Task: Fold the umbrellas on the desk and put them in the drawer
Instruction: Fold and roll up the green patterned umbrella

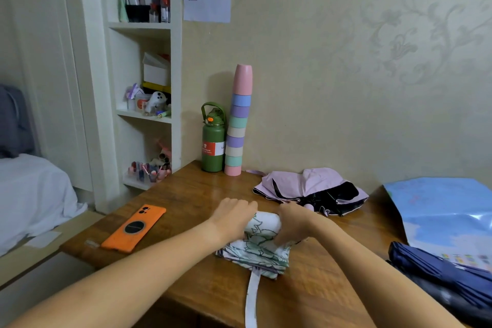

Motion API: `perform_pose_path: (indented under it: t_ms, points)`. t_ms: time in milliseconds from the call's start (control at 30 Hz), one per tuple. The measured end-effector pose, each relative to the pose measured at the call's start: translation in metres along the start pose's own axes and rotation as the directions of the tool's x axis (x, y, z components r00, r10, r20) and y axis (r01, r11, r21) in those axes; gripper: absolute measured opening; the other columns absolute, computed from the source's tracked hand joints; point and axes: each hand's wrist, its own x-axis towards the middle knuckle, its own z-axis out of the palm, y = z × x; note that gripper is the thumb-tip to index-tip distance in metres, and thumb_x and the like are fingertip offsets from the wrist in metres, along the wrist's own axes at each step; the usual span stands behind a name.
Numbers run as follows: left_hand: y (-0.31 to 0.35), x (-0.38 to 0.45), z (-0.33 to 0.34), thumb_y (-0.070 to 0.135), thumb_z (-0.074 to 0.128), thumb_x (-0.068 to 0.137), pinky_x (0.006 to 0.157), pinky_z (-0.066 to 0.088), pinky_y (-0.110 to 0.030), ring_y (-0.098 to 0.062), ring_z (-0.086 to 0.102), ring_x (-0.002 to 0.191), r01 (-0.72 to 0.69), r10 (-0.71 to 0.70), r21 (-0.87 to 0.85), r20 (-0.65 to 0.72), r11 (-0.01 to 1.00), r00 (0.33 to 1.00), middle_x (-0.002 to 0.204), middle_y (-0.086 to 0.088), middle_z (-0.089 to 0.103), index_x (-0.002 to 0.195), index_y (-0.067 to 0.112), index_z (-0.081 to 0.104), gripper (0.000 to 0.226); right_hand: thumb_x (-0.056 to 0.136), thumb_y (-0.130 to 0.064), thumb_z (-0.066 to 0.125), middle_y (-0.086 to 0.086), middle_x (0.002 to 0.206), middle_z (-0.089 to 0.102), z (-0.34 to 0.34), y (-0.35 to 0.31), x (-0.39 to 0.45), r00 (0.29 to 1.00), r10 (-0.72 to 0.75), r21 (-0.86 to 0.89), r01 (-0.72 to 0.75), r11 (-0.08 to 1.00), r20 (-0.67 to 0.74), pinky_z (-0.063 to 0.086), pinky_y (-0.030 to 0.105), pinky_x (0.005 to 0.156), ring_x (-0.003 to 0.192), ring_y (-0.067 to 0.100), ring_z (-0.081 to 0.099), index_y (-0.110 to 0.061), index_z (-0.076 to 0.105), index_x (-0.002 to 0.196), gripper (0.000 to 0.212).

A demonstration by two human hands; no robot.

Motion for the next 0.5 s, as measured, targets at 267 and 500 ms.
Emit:
perform_pose_path:
  t_ms: [267, 500]
  points:
    - [-0.005, -0.001, -0.008, 0.026, 0.075, 0.082, 0.072, 0.050, -0.037, -0.029, 0.065, 0.091, 0.126, -0.113, -0.142, 0.100, 0.982, 0.989, 0.099, -0.004, 0.068, 0.098, 0.020, 0.061, 0.023, 0.071, -0.060, 0.080, 0.002, 0.112, 0.061, 0.013, -0.007, -0.008, 0.933, -0.175, -0.339, 0.061, 0.939, -0.316, 0.043, 0.037, 0.076, 0.101, 0.027, 0.061, -0.018, 0.045, 0.120, 0.073]
    - [-0.021, 0.004, -0.015, 0.029, 0.082, 0.073, 0.062, 0.051, -0.039, -0.024, 0.067, 0.082, 0.092, 0.029, -0.378, 0.302, 0.921, 0.953, 0.085, -0.002, 0.069, 0.089, 0.016, 0.062, 0.029, 0.089, -0.029, 0.070, 0.003, 0.114, 0.064, 0.021, -0.009, -0.012, 0.908, -0.091, -0.306, -0.042, 0.951, -0.408, 0.032, 0.036, 0.068, 0.103, 0.030, 0.063, -0.014, 0.045, 0.120, 0.043]
